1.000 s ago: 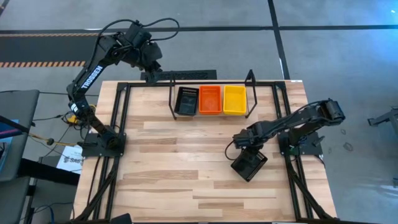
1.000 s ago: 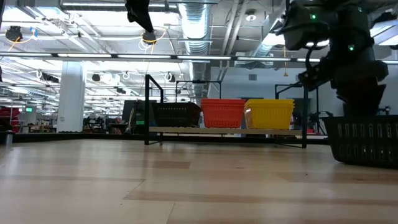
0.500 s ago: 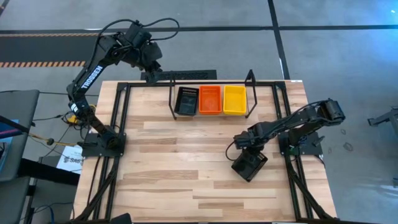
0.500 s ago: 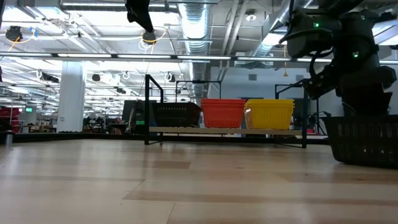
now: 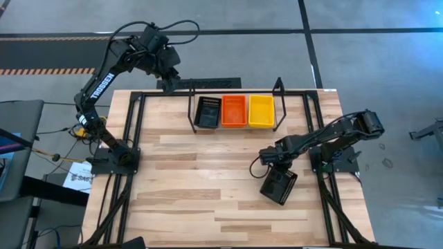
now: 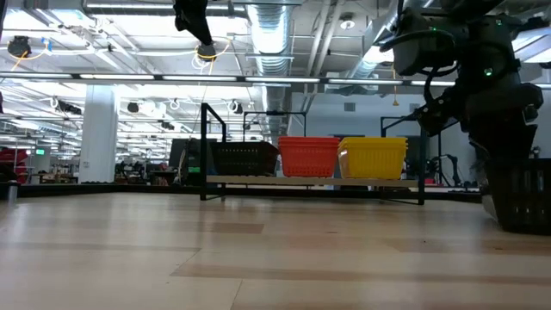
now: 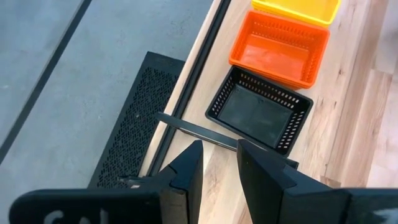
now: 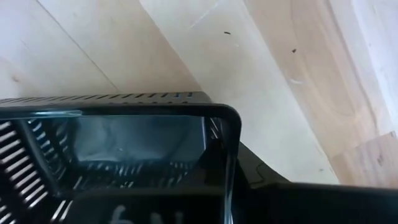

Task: Stack baskets on shelf by color
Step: Stack the black bin on top of the other black bin on the shelf

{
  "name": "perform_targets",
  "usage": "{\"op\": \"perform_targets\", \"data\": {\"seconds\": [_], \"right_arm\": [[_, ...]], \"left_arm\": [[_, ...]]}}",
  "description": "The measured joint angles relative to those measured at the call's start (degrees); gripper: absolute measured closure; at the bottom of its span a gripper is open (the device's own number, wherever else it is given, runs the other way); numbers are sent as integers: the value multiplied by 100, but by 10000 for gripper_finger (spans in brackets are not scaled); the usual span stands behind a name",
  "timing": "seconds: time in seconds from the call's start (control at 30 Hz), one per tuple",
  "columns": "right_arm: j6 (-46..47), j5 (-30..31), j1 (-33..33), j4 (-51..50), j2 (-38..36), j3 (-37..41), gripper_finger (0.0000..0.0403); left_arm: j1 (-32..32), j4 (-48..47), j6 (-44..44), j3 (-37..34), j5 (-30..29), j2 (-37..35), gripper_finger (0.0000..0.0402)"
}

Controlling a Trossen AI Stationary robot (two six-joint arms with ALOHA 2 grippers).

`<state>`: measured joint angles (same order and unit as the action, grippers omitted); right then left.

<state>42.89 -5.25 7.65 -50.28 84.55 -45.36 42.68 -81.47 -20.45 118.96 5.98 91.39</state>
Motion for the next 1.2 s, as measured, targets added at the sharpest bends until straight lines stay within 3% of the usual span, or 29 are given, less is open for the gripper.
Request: {"op": "perform_targets", "data": {"seconds": [0.2,0.4,0.73,0.9,1.03,1.2], "right_arm": [[-182,-39,-239,70,13,-141,396],[-947,124,-765,170,13,-982,396],[-3394,224,-2001,152,13,-3579,396],[-4148,-187,-2759,49,124,-4854,398],[-4810,-339,-3232,-541,631,-6001,398],[-5780,-634,-3567,-1399,1795,-7690,398]], "left_arm": [[0,-4,-2,0,0,0,315],[0,-7,-4,0,0,0,315],[-1,-77,-168,0,-1,0,315],[-2,-254,-201,0,-79,0,315],[-2,-335,-229,0,-83,0,315],[-2,-336,-232,0,-98,0,315]]}}
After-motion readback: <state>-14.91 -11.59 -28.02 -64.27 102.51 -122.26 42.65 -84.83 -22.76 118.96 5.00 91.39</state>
